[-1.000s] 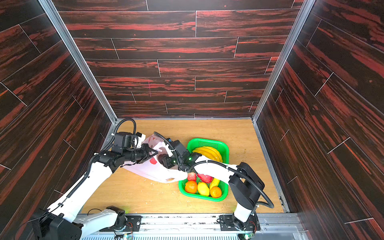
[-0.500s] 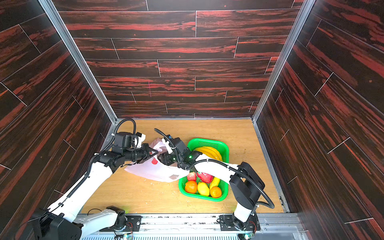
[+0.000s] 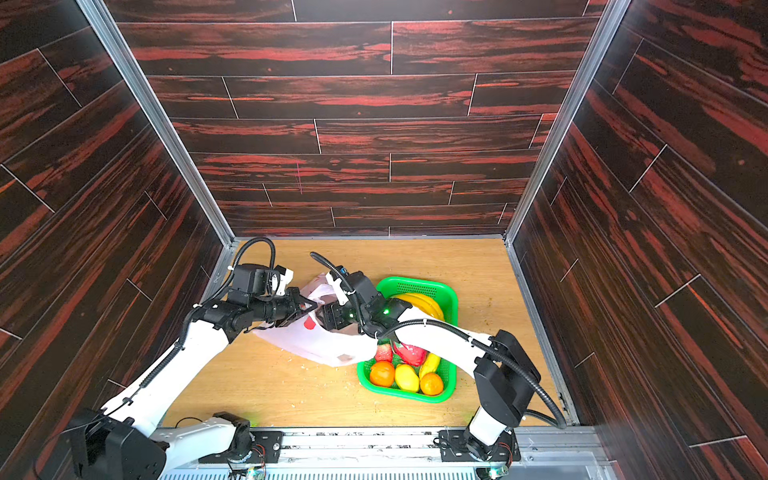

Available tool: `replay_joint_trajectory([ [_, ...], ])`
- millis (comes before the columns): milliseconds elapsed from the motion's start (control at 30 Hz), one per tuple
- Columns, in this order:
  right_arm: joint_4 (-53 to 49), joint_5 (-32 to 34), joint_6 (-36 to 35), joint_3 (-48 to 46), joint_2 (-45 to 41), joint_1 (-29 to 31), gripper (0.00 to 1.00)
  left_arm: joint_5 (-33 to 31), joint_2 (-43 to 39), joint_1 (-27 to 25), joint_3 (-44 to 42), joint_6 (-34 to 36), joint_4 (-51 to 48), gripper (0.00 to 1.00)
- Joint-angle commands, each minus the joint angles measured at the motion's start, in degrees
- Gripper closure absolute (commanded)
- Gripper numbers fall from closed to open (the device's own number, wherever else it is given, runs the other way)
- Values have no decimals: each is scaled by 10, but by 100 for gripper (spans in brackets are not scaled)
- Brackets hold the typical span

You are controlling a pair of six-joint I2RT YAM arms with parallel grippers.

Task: Place the fake fruits into the plastic bag and tie a complex knot
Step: 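Open the right gripper to drop the plum into the bag, then move the right gripper back over the basket toward an orange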

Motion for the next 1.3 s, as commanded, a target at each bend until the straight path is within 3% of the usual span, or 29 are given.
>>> replay_joint_trajectory([
  [0,-42,4,15,23,-41,-2,19,-1,1,3,-2,8,-3,100],
  [267,-97,23,23,43,-89,-2,13,-4,4,3,0,-7,-1,100],
  [500,-104,-42,29,44,-93,-2,12,6,6,2,6,-43,17,100],
  [767,-28,-158,92,-14,-91,4,12,1,11,0,6,-48,23,100],
  [1133,19,-230,134,0,-76,44,12,-6,17,-2,6,-58,26,100],
  [1267,-9,-207,115,20,-99,45,12,-16,12,-3,6,-55,23,100],
])
